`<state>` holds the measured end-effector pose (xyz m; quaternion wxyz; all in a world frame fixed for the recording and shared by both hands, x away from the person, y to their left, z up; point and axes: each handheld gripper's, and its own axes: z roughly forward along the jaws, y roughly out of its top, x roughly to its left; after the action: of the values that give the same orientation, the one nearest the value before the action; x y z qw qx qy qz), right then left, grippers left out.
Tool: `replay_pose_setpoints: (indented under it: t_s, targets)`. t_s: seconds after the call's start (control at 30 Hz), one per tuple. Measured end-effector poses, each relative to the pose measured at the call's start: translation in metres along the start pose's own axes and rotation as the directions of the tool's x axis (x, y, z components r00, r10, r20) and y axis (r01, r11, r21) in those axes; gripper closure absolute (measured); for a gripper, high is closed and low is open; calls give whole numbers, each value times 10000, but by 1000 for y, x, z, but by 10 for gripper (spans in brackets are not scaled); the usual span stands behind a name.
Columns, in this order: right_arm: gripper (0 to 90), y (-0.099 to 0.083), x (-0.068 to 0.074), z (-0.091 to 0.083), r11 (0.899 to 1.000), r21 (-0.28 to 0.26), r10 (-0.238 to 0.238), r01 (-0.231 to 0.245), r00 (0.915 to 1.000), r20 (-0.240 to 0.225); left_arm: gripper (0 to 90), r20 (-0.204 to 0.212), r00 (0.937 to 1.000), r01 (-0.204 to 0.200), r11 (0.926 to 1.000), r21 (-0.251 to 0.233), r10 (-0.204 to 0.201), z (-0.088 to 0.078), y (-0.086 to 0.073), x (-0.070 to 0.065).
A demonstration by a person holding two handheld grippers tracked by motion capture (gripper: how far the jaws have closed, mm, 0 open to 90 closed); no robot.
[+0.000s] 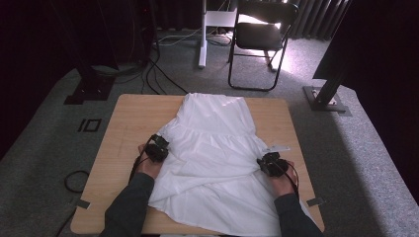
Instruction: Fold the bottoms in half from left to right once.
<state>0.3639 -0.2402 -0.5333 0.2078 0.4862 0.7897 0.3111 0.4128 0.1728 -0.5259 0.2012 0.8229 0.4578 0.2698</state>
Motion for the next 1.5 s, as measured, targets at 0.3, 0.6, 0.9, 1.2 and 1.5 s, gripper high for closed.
replay_pose_setpoints:
  t_s: [0.3,0.6,0.9,1.2,1.5]
  targets:
    - [876,5,-41,-26,9883,-888,1317,-1238,9873,890,687,1101,9902,973,9894,-1077,-854,-43,-28,6]
    - [520,26,-9,-17,9909,-1289,411,-394,9991,107,492,1619,9756,1710,9761,-1342,-1486,-61,-55,7]
    - [415,54,23,30,9970,-705,-392,309,9921,-1193,454,2164,9691,1488,9802,-1306,-1183,-70,-70,-11]
    - [872,44,26,43,9984,197,-487,529,9835,-1745,447,2613,9578,1553,9806,-1194,-1199,-77,-86,-25]
    - [881,9,17,-41,9873,-1388,-1000,772,9812,-1648,446,2994,9482,1555,9771,-1451,-1064,-94,-98,-39]
